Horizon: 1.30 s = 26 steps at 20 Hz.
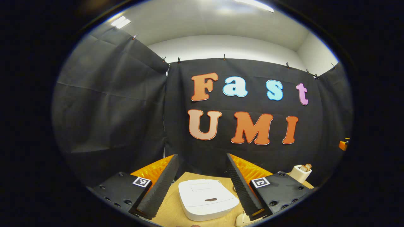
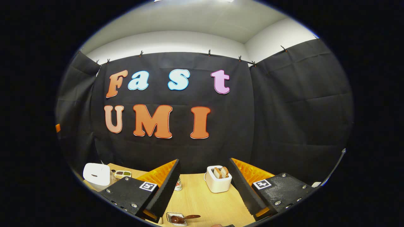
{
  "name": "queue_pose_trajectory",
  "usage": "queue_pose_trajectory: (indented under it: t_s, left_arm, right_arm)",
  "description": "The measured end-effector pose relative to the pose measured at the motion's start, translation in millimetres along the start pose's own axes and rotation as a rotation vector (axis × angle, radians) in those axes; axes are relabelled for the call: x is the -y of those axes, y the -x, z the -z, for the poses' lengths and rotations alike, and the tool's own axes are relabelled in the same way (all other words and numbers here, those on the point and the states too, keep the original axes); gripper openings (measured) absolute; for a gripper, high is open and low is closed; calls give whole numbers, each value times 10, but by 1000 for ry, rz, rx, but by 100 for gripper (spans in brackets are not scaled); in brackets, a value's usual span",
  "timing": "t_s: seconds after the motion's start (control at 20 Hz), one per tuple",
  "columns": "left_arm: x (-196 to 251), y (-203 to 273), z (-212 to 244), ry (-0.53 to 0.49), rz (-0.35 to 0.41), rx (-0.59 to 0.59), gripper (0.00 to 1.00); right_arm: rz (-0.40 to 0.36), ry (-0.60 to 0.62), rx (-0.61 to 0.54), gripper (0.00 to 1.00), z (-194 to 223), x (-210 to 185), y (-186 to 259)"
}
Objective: Close the left gripper, press the button to open the rice cooker; take a wooden spoon from the chopstick holder with the right hand, scoop a spoonful of rice and pour it into the rice cooker, then put the wooden spoon back into the chopstick holder.
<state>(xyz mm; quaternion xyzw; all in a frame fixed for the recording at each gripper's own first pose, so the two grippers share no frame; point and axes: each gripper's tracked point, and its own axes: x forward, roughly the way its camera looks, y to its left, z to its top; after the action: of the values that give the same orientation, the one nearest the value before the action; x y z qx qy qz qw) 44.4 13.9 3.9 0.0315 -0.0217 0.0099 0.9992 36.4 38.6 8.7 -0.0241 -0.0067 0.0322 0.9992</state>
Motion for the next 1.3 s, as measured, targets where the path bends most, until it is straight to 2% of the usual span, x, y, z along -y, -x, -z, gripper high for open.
queue_pose_trajectory:
  t_s: [0.3,0.35,0.4,0.5,0.6,0.65,0.7,0.8,0.85,0.95,1.0,1.05,1.1,1.3]
  left_arm:
    - [-23,-63,93,-16,6,-36,100]
    - [-1,-90,113,-18,19,-35,92]
    - [7,-100,121,-27,20,-39,88]
    - [2,-123,171,-49,18,-53,63]
    - [9,-145,173,-52,10,-57,46]
    - [-8,-193,191,-51,2,-63,17]
    - [18,-158,197,-50,17,-65,8]
    - [68,-154,206,-65,49,-63,3]
    - [55,-73,280,-56,43,-66,6]
    - [155,-178,286,-38,82,-91,5]
    - [177,-217,319,-32,103,-103,5]
    - [203,-248,387,-31,115,-127,5]
    - [223,-283,461,-33,128,-146,4]
    - [349,-447,743,-52,159,-219,4]
  right_arm:
    - [22,1,-9,95,66,-23,55]
    - [29,1,-12,95,78,-10,48]
    - [33,2,-17,95,98,-6,59]
    - [36,4,-22,95,101,-12,47]
    - [38,3,-24,95,111,-26,43]
    - [39,2,-23,95,100,-27,40]
    - [42,-1,-21,95,93,-26,27]
    - [47,-5,-25,95,120,-18,42]
    - [48,-8,-28,95,114,-19,24]
    - [51,-10,-31,95,130,-20,24]
    - [53,-9,-32,100,131,-29,20]
    - [55,-5,-32,100,126,-28,13]
    - [56,-1,-34,95,133,-27,16]
    - [63,7,-43,95,174,-17,7]
